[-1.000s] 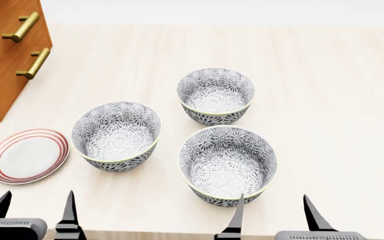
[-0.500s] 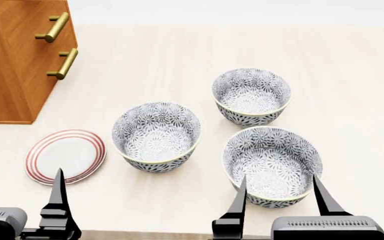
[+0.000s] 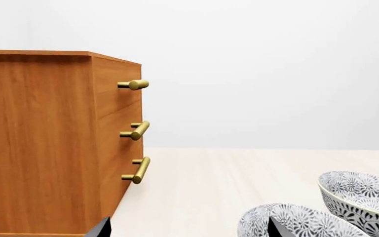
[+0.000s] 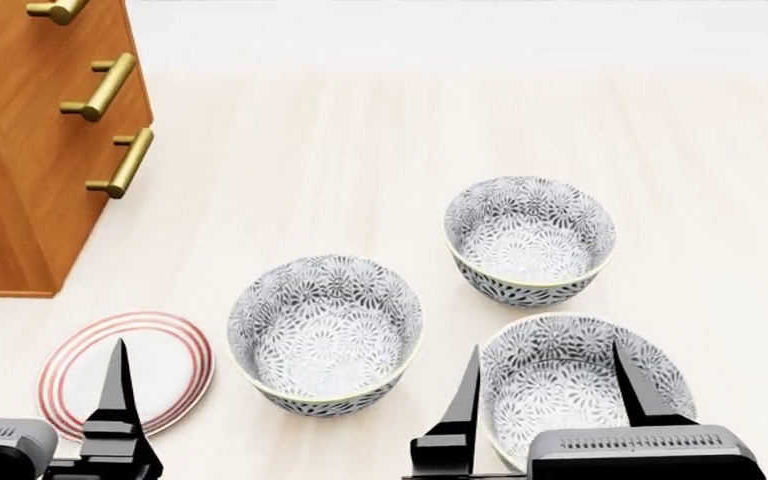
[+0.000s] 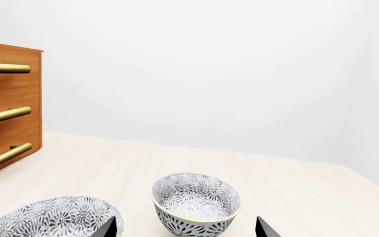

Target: Stack the bowl at the front on the bowl in the middle.

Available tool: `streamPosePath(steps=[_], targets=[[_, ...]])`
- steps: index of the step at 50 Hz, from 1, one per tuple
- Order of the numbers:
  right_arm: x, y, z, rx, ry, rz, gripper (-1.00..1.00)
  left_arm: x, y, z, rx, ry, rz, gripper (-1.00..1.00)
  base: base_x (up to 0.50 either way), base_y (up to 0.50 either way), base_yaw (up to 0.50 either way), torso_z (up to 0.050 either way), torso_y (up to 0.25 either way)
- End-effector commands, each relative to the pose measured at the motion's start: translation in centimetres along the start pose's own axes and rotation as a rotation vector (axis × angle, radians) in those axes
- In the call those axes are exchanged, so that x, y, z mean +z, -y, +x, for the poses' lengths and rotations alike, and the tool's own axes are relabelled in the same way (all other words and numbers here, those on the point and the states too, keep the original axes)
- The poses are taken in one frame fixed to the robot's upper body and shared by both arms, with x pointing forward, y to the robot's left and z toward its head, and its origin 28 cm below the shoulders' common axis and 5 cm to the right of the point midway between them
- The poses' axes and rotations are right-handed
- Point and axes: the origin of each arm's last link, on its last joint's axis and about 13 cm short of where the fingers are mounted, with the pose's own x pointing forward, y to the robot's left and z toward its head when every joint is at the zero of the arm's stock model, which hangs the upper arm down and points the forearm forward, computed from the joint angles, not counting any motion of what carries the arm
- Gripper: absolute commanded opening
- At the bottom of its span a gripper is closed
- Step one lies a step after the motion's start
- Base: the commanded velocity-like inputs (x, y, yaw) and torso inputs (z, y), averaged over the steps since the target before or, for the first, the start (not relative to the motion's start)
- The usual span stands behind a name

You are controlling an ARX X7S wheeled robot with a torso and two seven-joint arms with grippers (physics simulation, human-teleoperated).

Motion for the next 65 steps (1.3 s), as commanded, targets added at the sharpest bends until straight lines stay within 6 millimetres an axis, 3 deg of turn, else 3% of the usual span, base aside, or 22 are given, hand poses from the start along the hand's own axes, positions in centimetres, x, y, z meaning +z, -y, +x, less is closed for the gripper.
streamPosePath(steps=[1, 23, 26, 33, 42, 47, 49, 55, 56, 59, 60, 61, 65], targets=[[0.4, 0.1, 0.3, 0.005, -0.002, -0.007, 1.00, 0.3, 0.1, 0.2, 0.004, 0.012, 0.013, 1.00, 0.50, 0.00, 0.00, 0.000, 0.000], [0.5, 0.1, 0.8, 0.022, -0.019, -0.015, 1.00, 0.4, 0.4, 0.8, -0.007, 0.011, 0.022, 1.00, 0.50, 0.00, 0.00, 0.000, 0.000], [0.3, 0.1, 1.0, 0.046, -0.071, 0.105, 1.00, 0.5, 0.4, 0.7, -0.011, 0.010, 0.023, 1.00, 0.50, 0.00, 0.00, 0.000, 0.005], [1.0, 0.5, 1.8, -0.005, -0.119, 0.086, 1.00, 0.5, 0.4, 0.7, -0.011, 0.008, 0.023, 1.00, 0.00, 0.00, 0.00, 0.000, 0.000], [4.9, 4.1, 4.1, -0.095, -0.222, 0.239, 1.00, 0.2, 0.3, 0.9, -0.008, -0.002, 0.016, 1.00, 0.00, 0.00, 0.00, 0.000, 0.000], [6.2, 5.6, 5.2, -0.112, -0.222, 0.275, 1.00, 0.0, 0.4, 0.8, -0.013, -0.006, 0.017, 1.00, 0.00, 0.00, 0.00, 0.000, 0.000], [6.5, 6.1, 5.6, -0.107, -0.304, 0.296, 1.00, 0.0, 0.4, 0.9, -0.013, -0.007, 0.015, 1.00, 0.00, 0.00, 0.00, 0.000, 0.000], [6.7, 6.6, 6.2, -0.127, -0.381, 0.284, 1.00, -0.1, 0.5, 1.0, -0.016, -0.015, 0.014, 1.00, 0.00, 0.00, 0.00, 0.000, 0.000], [7.1, 7.6, 7.6, -0.127, -0.427, 0.361, 1.00, -0.1, 0.6, 0.8, -0.023, -0.015, 0.016, 1.00, 0.00, 0.00, 0.00, 0.000, 0.000], [7.1, 8.0, 8.6, -0.118, -0.479, 0.417, 1.00, -0.1, 0.6, 0.8, -0.022, -0.017, 0.017, 1.00, 0.00, 0.00, 0.00, 0.000, 0.000], [5.3, 8.9, 9.7, -0.145, -0.548, 0.448, 1.00, -0.1, 0.8, 0.5, -0.039, -0.019, 0.020, 1.00, 0.00, 0.00, 0.00, 0.000, 0.000], [4.8, 8.9, 10.0, -0.144, -0.577, 0.459, 1.00, -0.2, 0.8, 0.5, -0.039, -0.020, 0.021, 1.00, 0.00, 0.00, 0.00, 0.000, 0.000], [4.5, 9.3, 10.3, -0.156, -0.593, 0.471, 1.00, -0.2, 0.8, 0.5, -0.040, -0.022, 0.023, 1.00, 0.00, 0.00, 0.00, 0.000, 0.000]])
